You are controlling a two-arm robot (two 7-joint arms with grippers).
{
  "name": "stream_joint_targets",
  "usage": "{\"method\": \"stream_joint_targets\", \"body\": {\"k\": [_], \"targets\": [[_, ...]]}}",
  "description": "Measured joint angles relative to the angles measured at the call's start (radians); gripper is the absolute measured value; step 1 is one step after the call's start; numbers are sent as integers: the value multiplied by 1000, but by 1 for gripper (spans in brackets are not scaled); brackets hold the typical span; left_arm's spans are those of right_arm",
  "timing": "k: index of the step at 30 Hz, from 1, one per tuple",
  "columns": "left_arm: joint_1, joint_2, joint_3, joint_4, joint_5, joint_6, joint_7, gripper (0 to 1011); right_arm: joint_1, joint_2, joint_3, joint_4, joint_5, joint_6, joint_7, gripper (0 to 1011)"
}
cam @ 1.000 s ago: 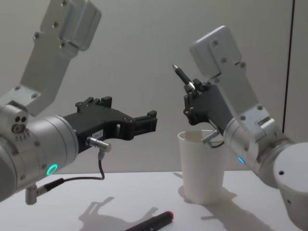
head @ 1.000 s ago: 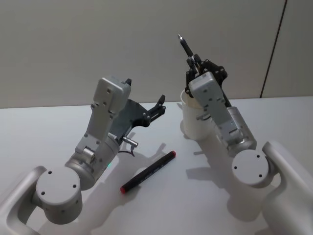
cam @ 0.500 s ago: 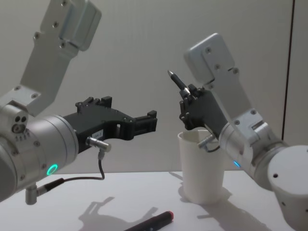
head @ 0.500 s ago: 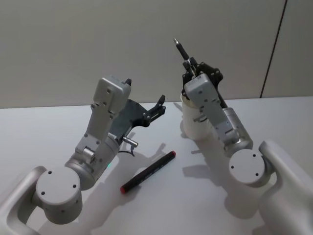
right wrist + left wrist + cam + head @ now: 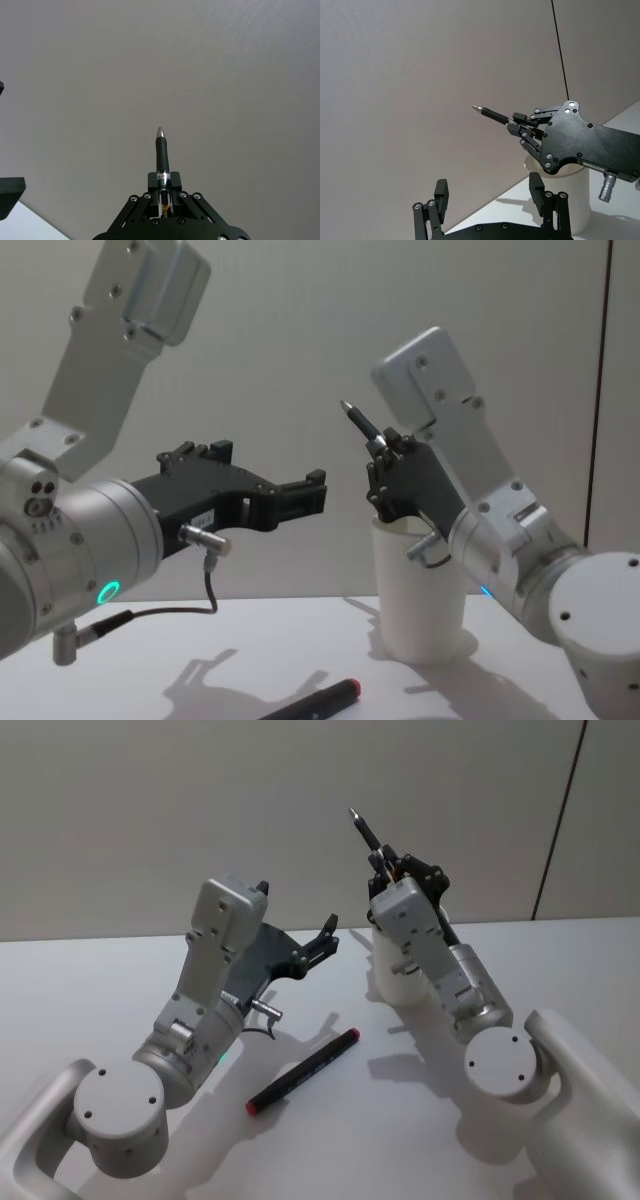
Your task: Place the pen into the pen holder.
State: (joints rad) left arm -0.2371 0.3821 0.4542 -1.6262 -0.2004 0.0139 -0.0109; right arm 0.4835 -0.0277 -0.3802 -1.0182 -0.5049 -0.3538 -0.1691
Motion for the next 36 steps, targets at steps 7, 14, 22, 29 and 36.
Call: {"method": "stream_joint_targets", "body": {"k": [7,14,22,29,36], "targets": [[0,0,0,0,0,0,0,1001,3,-1,-1,8,-5,-3,1,137],[0,0,0,0,0,0,0,1001,4,-1,-1,14,-7,-4,1,294],[0,0,0,0,0,0,0,1001,5,-2,-1,17,-8,-5,2,568],[0,0,0,0,0,0,0,1001,5,-2,-1,19,-9,-6,2,785],[0,0,0,0,0,0,0,1001,5,0,0,15,-7,-6,6,959]]}}
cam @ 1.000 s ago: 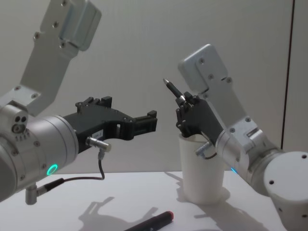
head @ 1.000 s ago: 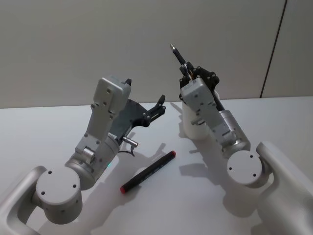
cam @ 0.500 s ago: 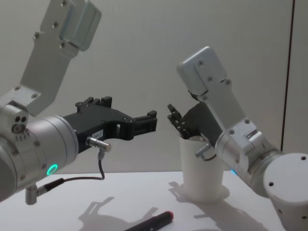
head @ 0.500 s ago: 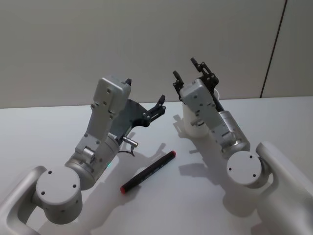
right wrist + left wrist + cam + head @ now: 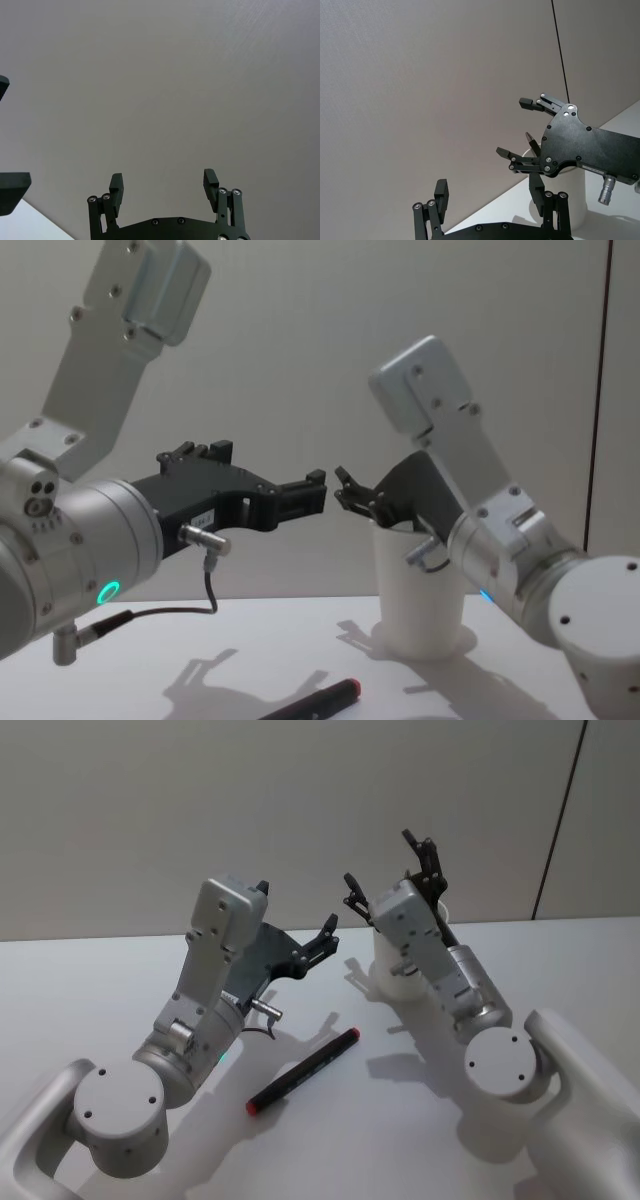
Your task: Place the pen into the pen holder.
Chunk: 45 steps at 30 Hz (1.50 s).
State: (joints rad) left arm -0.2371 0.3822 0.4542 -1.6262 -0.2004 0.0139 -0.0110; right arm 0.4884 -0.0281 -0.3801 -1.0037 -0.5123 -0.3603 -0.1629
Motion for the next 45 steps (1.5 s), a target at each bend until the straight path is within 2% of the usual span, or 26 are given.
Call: {"method": "stream_joint_targets", "body": {"k": [1,5,13,19,23,32,34,45], "targets": [[0,0,0,0,0,0,0,1001,-1,1,1,-4,3,0,3,1000],[0,0,0,0,0,0,0,1001,-11,8,6,-37,22,7,19,1001],[0,0,0,0,0,0,0,1001,-61,42,26,-170,76,56,55,1001],[0,0,0,0,0,0,0,1001,-65,44,26,-173,84,59,57,1002],[0,0,0,0,0,0,0,1001,-78,54,30,-191,106,69,63,1002],[0,0,0,0,0,0,0,1001,-144,103,50,-280,214,120,88,1002],[0,0,0,0,0,0,0,1001,-168,120,57,-312,253,138,98,1002],[0,0,0,0,0,0,0,1001,-254,183,83,-428,393,204,132,1002]]}}
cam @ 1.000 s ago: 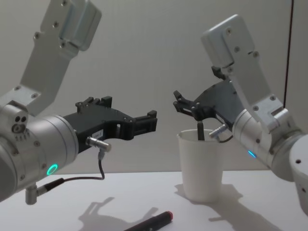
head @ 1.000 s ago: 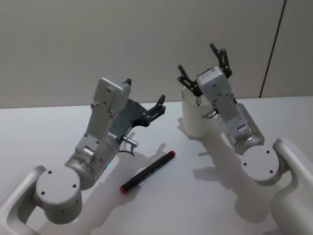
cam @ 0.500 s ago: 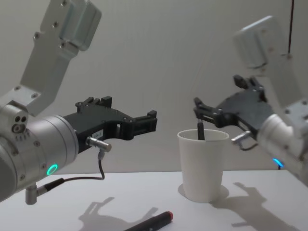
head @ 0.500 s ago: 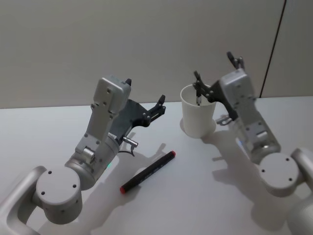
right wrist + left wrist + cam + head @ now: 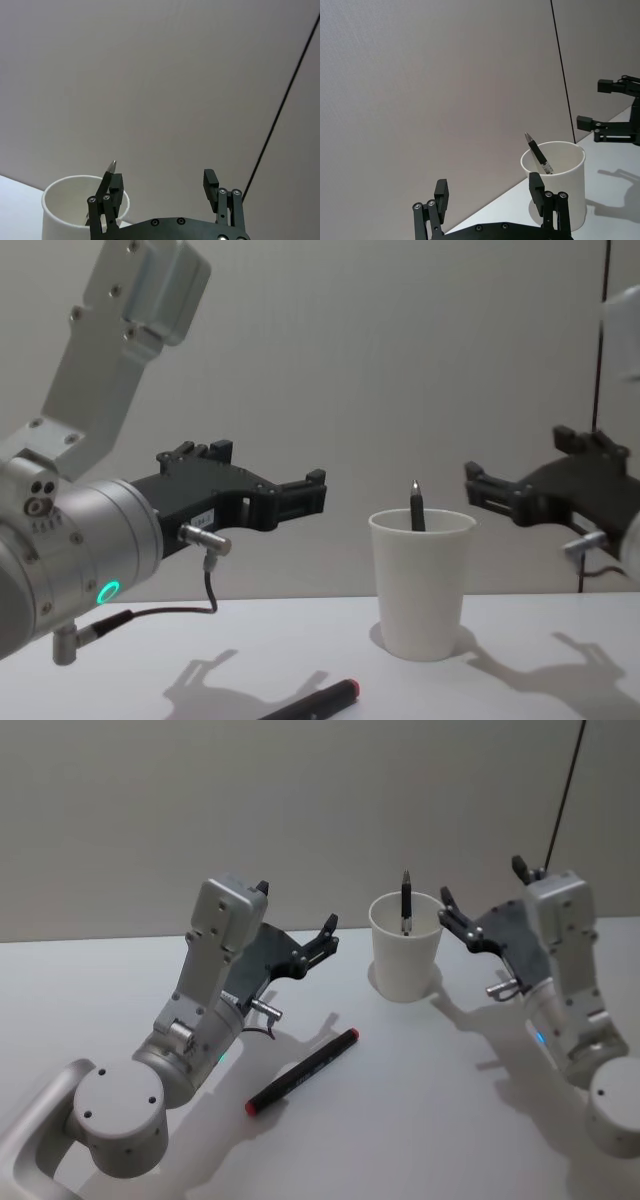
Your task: Place the pen into the pen holder.
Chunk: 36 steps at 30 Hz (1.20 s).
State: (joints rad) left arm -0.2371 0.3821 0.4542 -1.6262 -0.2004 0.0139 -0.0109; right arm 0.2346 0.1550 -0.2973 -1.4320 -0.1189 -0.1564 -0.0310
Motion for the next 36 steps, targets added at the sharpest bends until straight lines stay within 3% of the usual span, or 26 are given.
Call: {"method": "stream_joint_targets", "body": {"k": [25,31,36], "targets": [[0,0,0,0,0,0,0,1001,-200,147,58,-270,326,154,79,1002],[0,0,0,0,0,0,0,1001,-236,173,68,-318,385,181,93,1002],[0,0,0,0,0,0,0,1001,-247,181,72,-332,403,190,97,1002]]}}
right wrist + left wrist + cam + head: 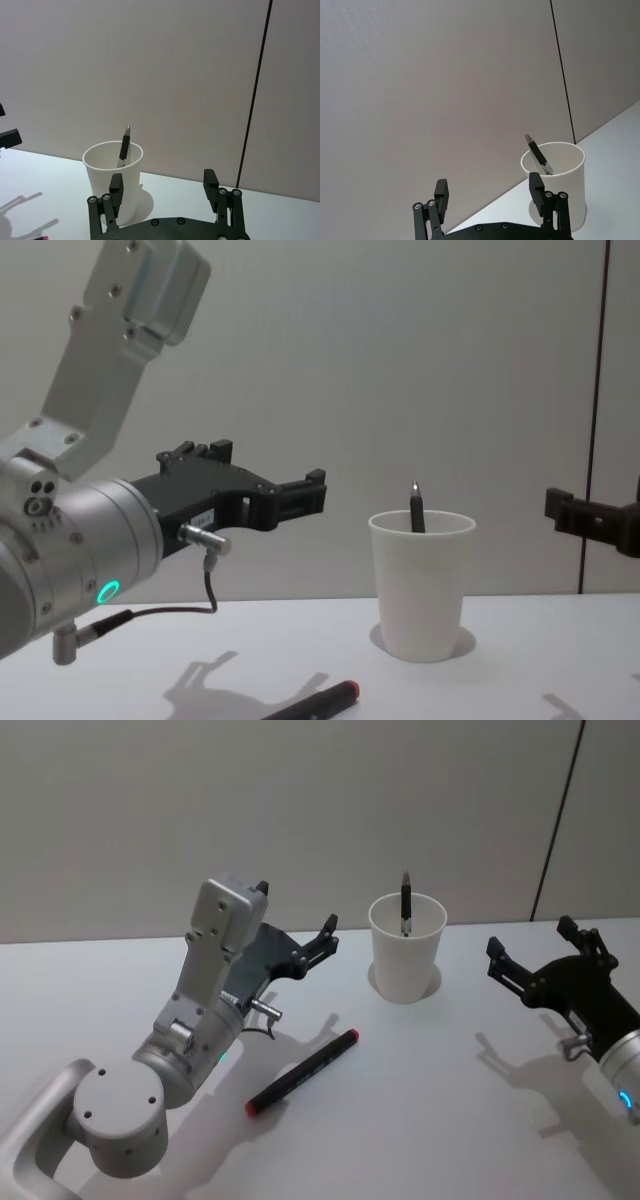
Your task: Place the pen into the pen holder.
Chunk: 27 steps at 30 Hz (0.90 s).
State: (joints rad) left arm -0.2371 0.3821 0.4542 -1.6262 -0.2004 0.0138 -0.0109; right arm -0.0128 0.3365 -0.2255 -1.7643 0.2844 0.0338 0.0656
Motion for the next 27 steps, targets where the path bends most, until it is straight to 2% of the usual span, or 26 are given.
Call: {"method": "stream_joint_targets", "body": {"k": [14,27], "targets": [[1,2,-2,-1,-9,0,-15,1001,-2,1,0,-3,3,1,1,1002],[26,47,-23,-40,-95,33,-131,1001,-2,1,0,-3,3,1,1,1002]]}}
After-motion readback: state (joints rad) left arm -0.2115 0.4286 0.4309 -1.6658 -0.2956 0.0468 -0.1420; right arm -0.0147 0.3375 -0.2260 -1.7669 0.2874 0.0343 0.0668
